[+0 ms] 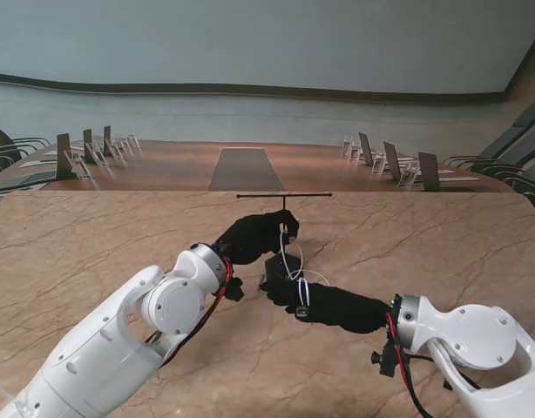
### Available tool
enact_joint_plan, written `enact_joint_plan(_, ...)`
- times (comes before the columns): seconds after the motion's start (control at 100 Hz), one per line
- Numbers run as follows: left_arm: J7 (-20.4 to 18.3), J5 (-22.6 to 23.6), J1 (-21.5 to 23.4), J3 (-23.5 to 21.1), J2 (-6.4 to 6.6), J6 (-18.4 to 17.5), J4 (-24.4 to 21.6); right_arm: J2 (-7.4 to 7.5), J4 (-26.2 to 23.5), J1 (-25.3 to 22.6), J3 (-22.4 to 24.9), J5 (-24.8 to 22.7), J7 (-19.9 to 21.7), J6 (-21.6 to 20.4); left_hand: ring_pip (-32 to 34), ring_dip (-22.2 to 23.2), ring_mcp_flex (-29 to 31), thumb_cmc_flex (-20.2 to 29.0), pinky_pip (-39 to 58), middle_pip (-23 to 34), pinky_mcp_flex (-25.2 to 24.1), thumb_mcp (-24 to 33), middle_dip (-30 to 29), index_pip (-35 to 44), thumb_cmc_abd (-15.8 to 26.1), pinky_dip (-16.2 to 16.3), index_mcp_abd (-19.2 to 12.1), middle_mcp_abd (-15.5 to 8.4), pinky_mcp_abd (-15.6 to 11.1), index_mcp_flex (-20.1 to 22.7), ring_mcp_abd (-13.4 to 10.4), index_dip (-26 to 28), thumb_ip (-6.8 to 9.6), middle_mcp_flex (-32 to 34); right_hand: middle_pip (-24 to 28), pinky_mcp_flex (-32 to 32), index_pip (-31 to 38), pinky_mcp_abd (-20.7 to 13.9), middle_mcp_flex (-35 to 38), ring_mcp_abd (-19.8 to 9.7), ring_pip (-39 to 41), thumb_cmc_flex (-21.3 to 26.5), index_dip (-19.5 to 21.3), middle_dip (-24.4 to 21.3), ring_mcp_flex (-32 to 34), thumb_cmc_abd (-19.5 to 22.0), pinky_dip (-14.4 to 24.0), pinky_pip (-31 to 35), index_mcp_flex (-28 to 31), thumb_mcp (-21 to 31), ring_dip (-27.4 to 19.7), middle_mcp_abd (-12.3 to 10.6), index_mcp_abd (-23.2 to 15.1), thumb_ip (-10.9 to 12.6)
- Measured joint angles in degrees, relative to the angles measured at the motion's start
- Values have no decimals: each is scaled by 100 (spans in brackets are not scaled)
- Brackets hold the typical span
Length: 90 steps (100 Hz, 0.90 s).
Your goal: Take the wired earphone off the rack, coil the cable and place them on the table
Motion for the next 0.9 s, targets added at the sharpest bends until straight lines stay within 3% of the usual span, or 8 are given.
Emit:
enact_joint_plan(0.33,-72,78,53,-58,27,-64,-166,-67,314,54,-7,-166,-206,213,-4,-4,0,0,0,0,0,0,0,0,0,-7,0,0,-1,0,0,-58,0,0,-73,-16,134,0,0,0,-60,0,11,-23,-3,0,-7,1,0,-1,1,0,-1,0)
enact_joint_plan(0.56,-133,85,73,-125,46,-136,-255,-74,425,132,-1,-275,-234,375,-71,-53,-19,0,-7,-1,-19,0,-1,0,0,-60,0,0,-11,0,0,-66,0,0,-483,-91,140,-1,0,-7,-265,-62,-6,-216,-3,2,-8,-29,-2,-3,1,-6,-1,0)
enact_joint_plan(0.9,-410,132,174,-260,131,-234,-490,-113,750,406,-105,-305,-374,572,-71,-57,-20,0,-7,-1,-19,0,-1,0,-2,-69,3,0,-13,0,0,-74,0,0,-1080,-225,-204,-17,-12,-60,-913,-784,-423,-485,-60,65,-8,-544,-2,101,-71,-71,75,0)
